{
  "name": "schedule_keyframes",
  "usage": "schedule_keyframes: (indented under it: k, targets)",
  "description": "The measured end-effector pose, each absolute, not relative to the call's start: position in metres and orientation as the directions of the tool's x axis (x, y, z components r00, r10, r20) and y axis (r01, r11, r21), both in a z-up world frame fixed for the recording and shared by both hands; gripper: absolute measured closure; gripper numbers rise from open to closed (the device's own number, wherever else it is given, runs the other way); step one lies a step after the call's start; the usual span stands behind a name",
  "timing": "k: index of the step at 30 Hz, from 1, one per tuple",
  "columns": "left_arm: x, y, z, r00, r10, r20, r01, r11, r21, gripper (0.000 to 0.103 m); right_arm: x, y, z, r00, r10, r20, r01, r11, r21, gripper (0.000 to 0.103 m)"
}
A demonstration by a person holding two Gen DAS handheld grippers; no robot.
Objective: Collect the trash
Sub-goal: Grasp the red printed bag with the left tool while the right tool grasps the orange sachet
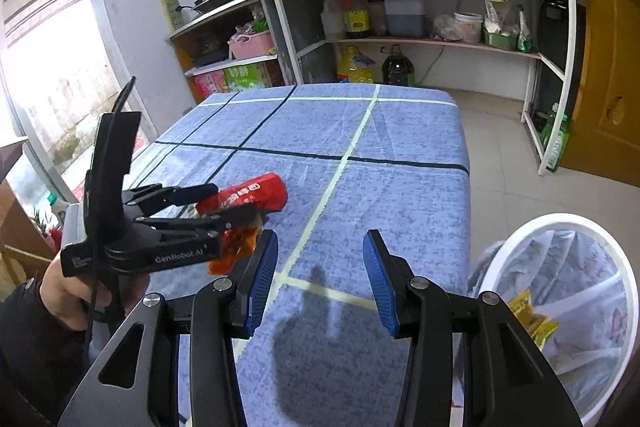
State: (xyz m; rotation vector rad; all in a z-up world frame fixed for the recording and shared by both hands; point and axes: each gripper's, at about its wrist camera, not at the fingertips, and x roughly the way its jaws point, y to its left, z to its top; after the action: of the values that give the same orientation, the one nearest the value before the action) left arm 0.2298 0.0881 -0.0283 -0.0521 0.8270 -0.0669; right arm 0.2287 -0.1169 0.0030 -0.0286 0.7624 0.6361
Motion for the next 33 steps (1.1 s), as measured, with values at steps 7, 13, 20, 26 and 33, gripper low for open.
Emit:
schedule_keyframes:
  k: [7, 13, 20, 26, 33]
  targets:
    - [0.219, 0.092, -0.027, 0.681, -0.107, -0.725, 0.046, 0.994, -0.103, 0.079, 0.228, -0.107, 0.001, 0.529, 0.533, -0.66, -0.562, 0.803, 0.198, 0.058]
    - [0.202, 0.109, -0.009, 0.721, -0.151, -0.677, 0.031, 0.982, -0.186, 0.086, 0.228, -0.1, 0.0, 0.518, 0.539, -0.664, -0.572, 0.795, 0.2, 0.058]
    - [0.173, 0.138, 0.014, 0.77, -0.203, -0.604, 0.02, 0.955, -0.296, 0.087, 0.225, -0.075, -0.011, 0.462, 0.556, -0.691, -0.625, 0.757, 0.191, 0.058]
    - [0.155, 0.158, 0.016, 0.79, -0.192, -0.583, -0.014, 0.944, -0.33, 0.087, 0.221, -0.04, -0.032, 0.377, 0.555, -0.741, -0.704, 0.692, 0.16, 0.05]
    - [0.139, 0.172, 0.015, 0.8, -0.187, -0.57, -0.025, 0.939, -0.344, 0.087, 0.219, -0.011, -0.049, 0.365, 0.517, -0.774, -0.748, 0.658, 0.087, 0.048]
